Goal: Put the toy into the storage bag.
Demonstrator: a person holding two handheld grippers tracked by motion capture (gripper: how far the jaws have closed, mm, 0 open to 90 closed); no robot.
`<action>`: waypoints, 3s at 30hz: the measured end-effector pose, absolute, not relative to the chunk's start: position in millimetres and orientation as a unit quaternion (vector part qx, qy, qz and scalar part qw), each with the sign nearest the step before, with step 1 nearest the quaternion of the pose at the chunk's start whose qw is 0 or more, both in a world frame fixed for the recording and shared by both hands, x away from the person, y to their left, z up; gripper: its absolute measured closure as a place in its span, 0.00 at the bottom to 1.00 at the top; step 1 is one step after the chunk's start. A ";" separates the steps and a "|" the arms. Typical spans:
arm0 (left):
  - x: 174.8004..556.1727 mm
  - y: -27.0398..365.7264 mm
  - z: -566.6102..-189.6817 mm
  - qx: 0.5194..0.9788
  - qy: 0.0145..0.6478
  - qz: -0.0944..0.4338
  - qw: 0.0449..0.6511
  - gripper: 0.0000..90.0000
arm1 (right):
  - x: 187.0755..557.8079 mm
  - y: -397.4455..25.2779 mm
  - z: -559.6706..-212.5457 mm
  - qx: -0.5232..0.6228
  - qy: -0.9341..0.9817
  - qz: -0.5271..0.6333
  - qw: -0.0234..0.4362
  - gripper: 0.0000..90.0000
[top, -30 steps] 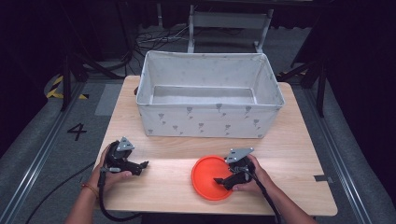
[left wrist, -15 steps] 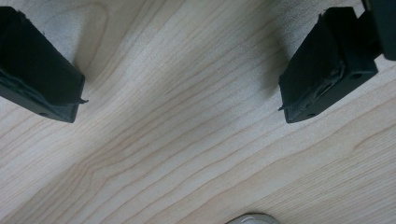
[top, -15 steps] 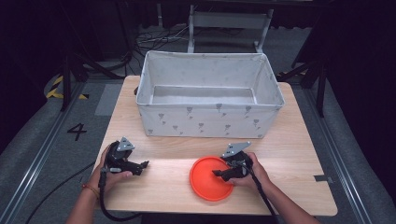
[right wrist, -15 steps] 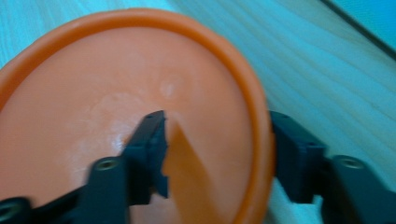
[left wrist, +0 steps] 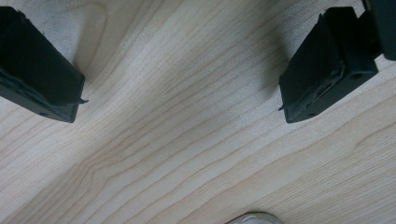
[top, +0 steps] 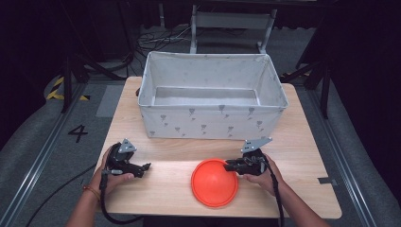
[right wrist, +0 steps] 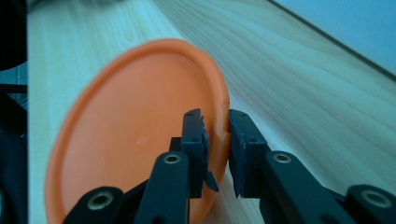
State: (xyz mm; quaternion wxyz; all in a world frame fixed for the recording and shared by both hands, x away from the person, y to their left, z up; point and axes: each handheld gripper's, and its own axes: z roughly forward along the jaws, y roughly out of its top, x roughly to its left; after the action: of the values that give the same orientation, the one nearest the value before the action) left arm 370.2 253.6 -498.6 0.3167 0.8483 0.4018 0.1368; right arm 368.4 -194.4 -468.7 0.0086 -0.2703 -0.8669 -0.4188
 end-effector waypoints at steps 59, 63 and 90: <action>369.7 252.7 -498.5 0.846 0.407 0.144 0.315 0.01 | 322.2 -290.8 -305.3 -0.186 -0.892 -0.372 -0.177 0.92; 369.7 252.6 -498.5 0.845 0.407 0.144 0.315 0.01 | 323.4 -291.8 -286.3 -0.171 -0.894 -0.372 -0.184 0.92; 369.7 252.6 -498.4 0.845 0.407 0.144 0.315 0.01 | 338.0 -287.1 -205.1 -0.145 -0.896 -0.364 -0.210 0.92</action>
State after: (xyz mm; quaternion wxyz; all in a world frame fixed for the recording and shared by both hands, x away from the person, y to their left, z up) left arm 369.7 252.6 -498.4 0.3146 0.8453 0.4070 0.1441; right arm 338.0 -287.1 -205.1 -0.2104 -0.1449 -0.8958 -0.3636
